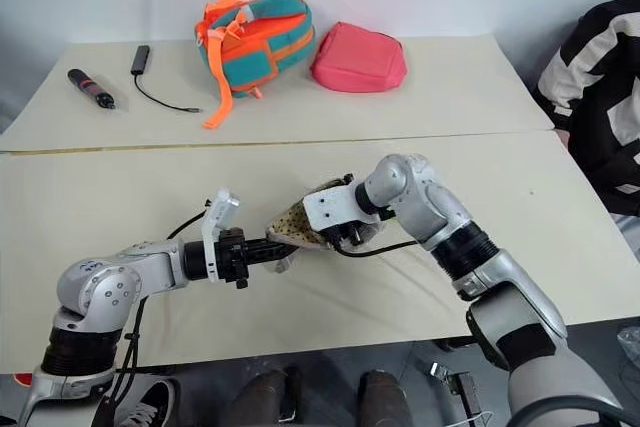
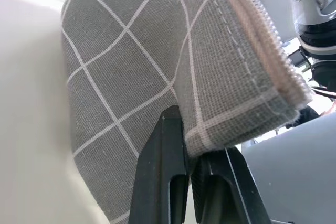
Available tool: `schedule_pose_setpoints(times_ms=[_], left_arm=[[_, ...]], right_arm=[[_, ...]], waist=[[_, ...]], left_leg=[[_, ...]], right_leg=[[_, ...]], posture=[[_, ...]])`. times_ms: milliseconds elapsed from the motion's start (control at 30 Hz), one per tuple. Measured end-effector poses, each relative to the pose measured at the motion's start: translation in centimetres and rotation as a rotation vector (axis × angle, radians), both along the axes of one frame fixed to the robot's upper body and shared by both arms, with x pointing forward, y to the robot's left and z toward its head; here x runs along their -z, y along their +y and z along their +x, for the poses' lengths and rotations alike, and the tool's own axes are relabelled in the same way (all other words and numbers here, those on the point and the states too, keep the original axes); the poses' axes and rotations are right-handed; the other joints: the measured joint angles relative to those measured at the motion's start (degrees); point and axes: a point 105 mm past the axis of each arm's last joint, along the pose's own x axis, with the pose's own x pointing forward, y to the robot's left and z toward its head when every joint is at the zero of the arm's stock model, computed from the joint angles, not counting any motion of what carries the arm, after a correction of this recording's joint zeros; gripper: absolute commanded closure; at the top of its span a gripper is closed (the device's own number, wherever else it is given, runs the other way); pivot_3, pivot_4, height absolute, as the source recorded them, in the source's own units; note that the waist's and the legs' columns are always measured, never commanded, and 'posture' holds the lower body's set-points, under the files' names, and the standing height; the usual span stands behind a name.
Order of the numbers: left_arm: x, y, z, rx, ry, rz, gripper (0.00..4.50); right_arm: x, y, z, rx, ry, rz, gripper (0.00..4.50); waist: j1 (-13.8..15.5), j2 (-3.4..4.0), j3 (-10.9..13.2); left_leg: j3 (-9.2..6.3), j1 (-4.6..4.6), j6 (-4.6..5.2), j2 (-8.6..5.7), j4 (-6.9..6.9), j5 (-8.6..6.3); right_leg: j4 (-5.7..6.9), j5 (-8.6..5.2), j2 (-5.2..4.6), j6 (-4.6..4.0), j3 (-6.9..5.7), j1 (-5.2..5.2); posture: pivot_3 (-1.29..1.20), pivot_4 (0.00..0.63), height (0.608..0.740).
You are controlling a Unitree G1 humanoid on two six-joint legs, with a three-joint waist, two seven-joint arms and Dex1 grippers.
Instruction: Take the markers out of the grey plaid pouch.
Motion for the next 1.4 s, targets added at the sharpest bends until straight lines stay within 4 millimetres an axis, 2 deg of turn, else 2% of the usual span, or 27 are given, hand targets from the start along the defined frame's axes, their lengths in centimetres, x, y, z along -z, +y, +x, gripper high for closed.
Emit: schedule_pose_setpoints(times_ms=[167, 333, 500, 600, 700, 767, 800, 933, 1033, 1133, 1267, 1400], left_arm=[[-0.3, 0.6, 0.2, -0.009, -0.026, 0.01, 4.5], [-0.4, 0.8, 0.4, -0.014, -0.048, 0.016, 4.5], [-0.4, 1.2, 0.8, -0.024, -0.077, 0.036, 4.5], [-0.8, 2.0, 2.4, -0.093, -0.15, 0.073, 4.5], [-2.3, 4.1, 5.2, -0.223, -0.329, 0.22, 4.5], [-3.2, 6.1, 6.3, -0.282, -0.438, 0.348, 4.5], [-3.7, 7.0, 6.9, -0.312, -0.497, 0.416, 4.5], [-5.3, 9.5, 8.4, -0.412, -0.653, 0.559, 4.5], [-5.8, 10.1, 8.9, -0.458, -0.755, 0.627, 4.5], [-6.1, 10.6, 9.1, -0.487, -0.883, 0.753, 4.5], [-5.2, 9.8, 9.0, -0.454, -0.996, 0.873, 4.5], [-1.8, 9.0, 8.4, -0.403, -0.999, 0.975, 4.5]], right_arm=[[-2.9, -1.1, -1.2, 0.031, 0.082, 0.106, 3.96], [-5.1, -1.0, -2.5, 0.022, 0.14, 0.217, 3.96], [-6.7, -1.4, -2.9, 0.056, 0.217, 0.336, 3.96], [-9.0, -0.4, -3.4, 0.035, 0.282, 0.5, 3.96], [-13.1, 0.8, -4.1, -0.022, 0.259, 0.658, 3.96], [-14.8, 0.6, -4.3, -0.027, 0.23, 0.711, 3.96], [-14.8, -0.2, -4.1, 0.002, 0.203, 0.697, 3.96], [-11.5, -4.5, -1.1, 0.223, 0.16, 0.583, 3.96], [-8.1, -7.3, 0.6, 0.337, 0.094, 0.42, 3.96], [-4.9, -10.7, 3.3, 0.454, -0.032, 0.268, 3.96], [-2.1, -12.4, 5.3, 0.477, -0.151, 0.175, 3.96], [0.4, -12.6, 5.7, 0.445, -0.186, 0.126, 3.96]], waist=[[0.08, 0.01, 0.0], [0.09, 0.01, 0.0], [0.09, 0.01, 0.0], [0.11, 0.02, 0.01], [0.02, 0.04, 0.03], [0.05, 0.04, 0.02], [0.07, 0.04, 0.02], [0.81, -0.01, 0.0], [0.88, 0.0, 0.01], [0.87, 0.0, 0.01], [0.54, 0.01, 0.01], [-0.02, 0.01, 0.02]], left_leg=[[0.01, -0.06, 0.06, -0.02, 0.0, -0.11], [0.01, -0.06, 0.07, -0.01, -0.01, -0.13], [0.01, -0.06, 0.08, -0.02, -0.01, -0.14], [0.0, -0.06, 0.09, 0.0, -0.01, -0.15], [0.02, -0.11, 0.07, 0.02, -0.04, -0.13], [0.08, -0.08, 0.06, 0.01, -0.14, -0.17], [0.12, -0.09, 0.11, 0.01, -0.13, -0.25], [0.26, -0.22, 0.35, -0.17, -0.1, -0.42], [0.37, -0.31, 0.49, -0.22, -0.07, -0.44], [0.57, -0.3, 0.68, -0.21, -0.07, -0.35], [0.73, -0.21, 0.66, -0.07, -0.06, -0.3], [0.78, -0.15, 0.54, 0.09, -0.04, -0.22]], right_leg=[[-0.15, 0.0, -0.04, 0.0, -0.06, 0.02], [-0.16, 0.0, -0.05, 0.0, -0.06, 0.01], [-0.17, 0.0, -0.08, 0.0, -0.05, 0.01], [-0.15, 0.0, -0.07, 0.0, -0.05, -0.01], [-0.1, 0.02, -0.06, -0.03, -0.08, -0.14], [-0.19, 0.02, -0.09, -0.04, -0.13, -0.12], [-0.22, 0.02, -0.12, -0.04, -0.2, -0.14], [-0.34, 0.06, -0.34, 0.04, -0.25, -0.16], [-0.33, 0.11, -0.34, 0.12, -0.28, -0.19], [-0.35, 0.13, -0.24, 0.16, -0.29, -0.21], [-0.29, 0.15, -0.16, 0.21, -0.25, -0.21], [-0.12, 0.15, -0.14, 0.21, -0.19, -0.25]], posture=[[0.0, 0.15, 0.74], [0.0, 0.15, 0.74], [0.0, 0.15, 0.74], [0.0, 0.15, 0.74], [0.0, 0.15, 0.74], [0.0, 0.15, 0.74], [0.0, 0.15, 0.74], [0.0, 0.15, 0.74], [0.0, 0.15, 0.74], [0.0, 0.15, 0.74], [0.0, 0.15, 0.74], [0.0, 0.15, 0.74]])
